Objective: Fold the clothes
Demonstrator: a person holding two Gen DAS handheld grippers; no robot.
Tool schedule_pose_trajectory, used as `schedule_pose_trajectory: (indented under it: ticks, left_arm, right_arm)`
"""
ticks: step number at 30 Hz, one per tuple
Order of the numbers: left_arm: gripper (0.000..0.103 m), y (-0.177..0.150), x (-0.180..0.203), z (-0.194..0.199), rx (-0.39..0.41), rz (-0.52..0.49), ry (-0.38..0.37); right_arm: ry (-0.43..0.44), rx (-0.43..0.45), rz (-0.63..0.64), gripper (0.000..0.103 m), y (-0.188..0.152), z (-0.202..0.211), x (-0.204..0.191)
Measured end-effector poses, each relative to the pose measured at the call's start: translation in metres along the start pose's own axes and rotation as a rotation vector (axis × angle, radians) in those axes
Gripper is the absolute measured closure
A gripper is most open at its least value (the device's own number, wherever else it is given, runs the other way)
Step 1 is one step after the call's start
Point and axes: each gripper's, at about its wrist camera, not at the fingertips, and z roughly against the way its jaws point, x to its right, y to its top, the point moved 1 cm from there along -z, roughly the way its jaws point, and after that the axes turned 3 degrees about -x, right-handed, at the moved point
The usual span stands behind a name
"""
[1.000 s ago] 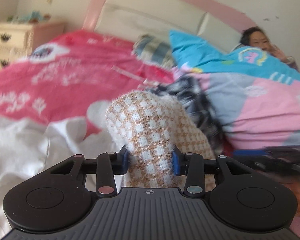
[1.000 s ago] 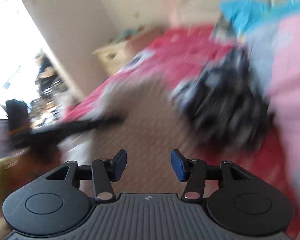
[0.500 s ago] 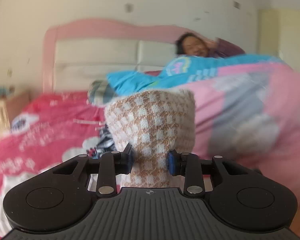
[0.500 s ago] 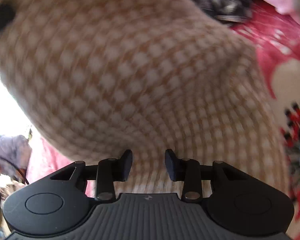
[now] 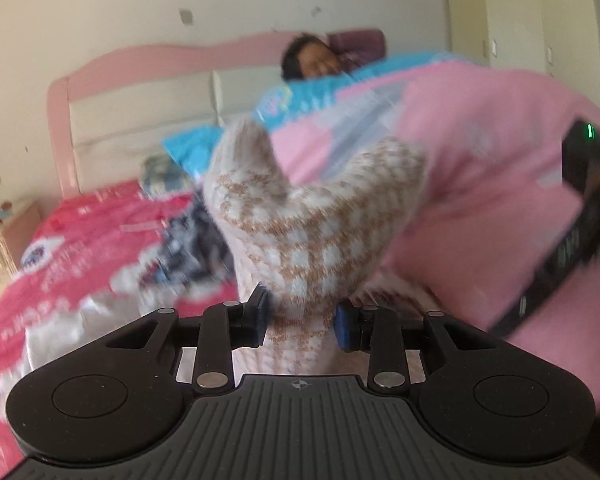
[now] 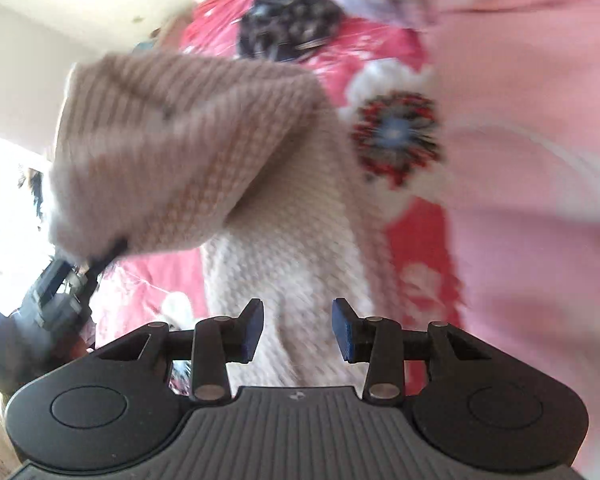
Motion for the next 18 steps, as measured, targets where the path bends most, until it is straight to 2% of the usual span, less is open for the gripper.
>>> schedule_pose_trajectory:
  ticks: [2,5,7,10,12,14,16,18]
  left_arm:
    - [0.071,-0.02,0.022,0.007,-0.04,-0.037,0.013]
    - [0.065,-0.065,0.064,0.007,-0.144,-0.196,0.029]
    - [0.065,-0.096,0.089,0.006,-0.214,-0.305,0.048]
    - [0.065,-0.122,0.111,0.017,-0.293,-0.31,0.02]
    - [0.064,-0.125,0.113,0.028,-0.327,-0.256,0.039]
    - [0.063,-0.122,0.105,0.039,-0.35,-0.145,0.063]
    - [0.059,-0.11,0.086,0.048,-0.348,0.047,0.081]
    - [0.05,-0.101,0.062,0.05,-0.321,0.295,0.075]
  right_arm:
    - [-0.037,0.005,-0.009,0.061,-0.012,0.006,0.007]
    - [-0.057,0.003,-0.027,0.061,-0.031,0.008,0.017]
    - [-0.051,0.006,-0.034,0.061,-0.04,0.009,0.018]
    - [-0.031,0.034,-0.03,0.059,-0.046,0.017,0.016]
    - [0.003,0.07,-0.044,0.053,-0.044,0.021,0.015]
    - [0.053,0.119,-0.062,0.048,-0.039,0.023,0.014]
    - [0.097,0.156,-0.096,0.043,-0.029,0.02,0.014]
    - [0.146,0.185,-0.117,0.038,-0.016,0.013,0.012]
